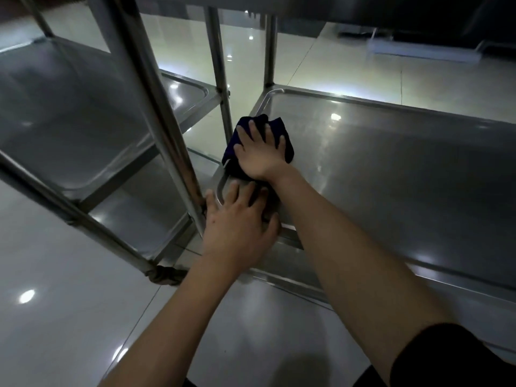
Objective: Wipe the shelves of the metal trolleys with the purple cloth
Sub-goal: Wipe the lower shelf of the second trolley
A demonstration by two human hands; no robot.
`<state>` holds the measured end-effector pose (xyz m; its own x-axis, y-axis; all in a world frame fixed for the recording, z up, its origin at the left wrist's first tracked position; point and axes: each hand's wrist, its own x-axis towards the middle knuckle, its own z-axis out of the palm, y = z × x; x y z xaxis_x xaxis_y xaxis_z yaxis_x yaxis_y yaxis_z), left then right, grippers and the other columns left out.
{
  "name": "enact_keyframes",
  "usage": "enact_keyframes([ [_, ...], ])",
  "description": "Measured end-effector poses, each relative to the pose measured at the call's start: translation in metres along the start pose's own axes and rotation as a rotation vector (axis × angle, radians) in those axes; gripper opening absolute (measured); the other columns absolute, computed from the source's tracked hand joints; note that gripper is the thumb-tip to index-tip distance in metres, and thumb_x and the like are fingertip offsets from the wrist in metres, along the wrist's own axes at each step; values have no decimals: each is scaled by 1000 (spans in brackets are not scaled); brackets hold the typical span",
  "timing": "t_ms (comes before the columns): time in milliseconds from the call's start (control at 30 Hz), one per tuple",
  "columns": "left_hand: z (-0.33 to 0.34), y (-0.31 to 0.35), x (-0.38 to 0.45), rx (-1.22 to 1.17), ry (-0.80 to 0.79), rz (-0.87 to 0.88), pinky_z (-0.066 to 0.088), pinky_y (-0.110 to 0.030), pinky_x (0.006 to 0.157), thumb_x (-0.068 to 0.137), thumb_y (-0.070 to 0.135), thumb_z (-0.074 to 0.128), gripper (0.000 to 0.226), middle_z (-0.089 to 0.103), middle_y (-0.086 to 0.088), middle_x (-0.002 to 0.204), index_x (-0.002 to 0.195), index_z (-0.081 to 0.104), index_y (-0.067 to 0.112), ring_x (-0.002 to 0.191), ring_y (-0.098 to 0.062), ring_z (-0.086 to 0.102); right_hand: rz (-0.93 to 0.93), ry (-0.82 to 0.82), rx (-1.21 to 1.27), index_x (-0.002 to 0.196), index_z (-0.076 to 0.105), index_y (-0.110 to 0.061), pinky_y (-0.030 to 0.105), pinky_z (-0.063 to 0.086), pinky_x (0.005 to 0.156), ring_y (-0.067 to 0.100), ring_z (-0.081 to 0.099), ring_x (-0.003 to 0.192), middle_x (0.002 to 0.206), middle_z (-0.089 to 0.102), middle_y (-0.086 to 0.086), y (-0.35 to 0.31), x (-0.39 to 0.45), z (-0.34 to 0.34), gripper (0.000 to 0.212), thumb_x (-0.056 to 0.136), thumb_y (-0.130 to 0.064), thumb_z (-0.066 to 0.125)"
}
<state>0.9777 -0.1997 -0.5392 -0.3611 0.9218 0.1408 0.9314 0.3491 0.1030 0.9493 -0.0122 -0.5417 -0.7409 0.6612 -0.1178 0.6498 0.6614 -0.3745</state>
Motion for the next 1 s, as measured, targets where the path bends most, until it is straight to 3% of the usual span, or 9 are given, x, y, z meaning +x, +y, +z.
enact_keyframes([
  [233,-5,3,0,-11,-85,-37,12,-69,117,91,62,19,71,30,5,156,153,32,31,151,-24,16,3,39,-10,159,5,-40,54,-12,119,25,-12,154,168,-7,-10,41,-32,-11,57,103,-48,18],
  [367,-9,3,0,-11,-113,-31,14,-70,116,92,61,25,65,33,5,154,149,34,32,149,-24,21,75,58,-24,158,7,-43,50,-9,121,22,-11,154,168,-7,-13,97,-66,-28,57,102,-50,16],
  [433,-14,6,3,-3,-139,-52,17,-70,114,89,63,28,62,39,4,150,142,43,33,144,-24,29,127,56,-49,158,5,-44,48,-8,121,20,-12,154,167,-9,-14,126,-84,-38,57,102,-51,15],
  [567,-27,35,24,21,-140,-164,32,-68,105,86,51,45,38,57,-1,119,103,66,25,120,-30,50,192,76,-64,158,5,-45,46,-4,123,20,-9,155,167,-8,-14,180,-122,-57,54,106,-50,17],
  [633,-30,73,39,-43,-101,-104,43,-57,100,86,45,52,37,58,-5,119,107,66,18,117,-33,53,226,89,-68,158,6,-44,45,-3,123,19,-8,155,167,-7,-14,204,-139,-63,53,107,-48,17],
  [733,-27,144,52,-126,-100,134,47,-45,94,92,41,53,38,57,-5,127,122,62,20,119,-31,53,262,105,-90,159,6,-41,45,0,125,20,-7,155,168,-6,-12,238,-162,-70,53,107,-46,17],
  [867,-15,185,48,-45,-193,186,50,-50,92,99,41,44,36,57,-9,119,112,65,16,112,-32,54,306,88,-94,159,4,-39,46,1,125,18,-8,155,168,-7,-11,283,-193,-84,53,108,-44,15],
  [1000,-5,188,47,-32,-152,176,48,-52,96,98,43,43,37,57,-7,122,112,67,19,114,-32,52,391,74,-124,160,2,-32,48,4,125,20,-9,155,168,-9,-8,335,-232,-101,53,109,-39,13],
])
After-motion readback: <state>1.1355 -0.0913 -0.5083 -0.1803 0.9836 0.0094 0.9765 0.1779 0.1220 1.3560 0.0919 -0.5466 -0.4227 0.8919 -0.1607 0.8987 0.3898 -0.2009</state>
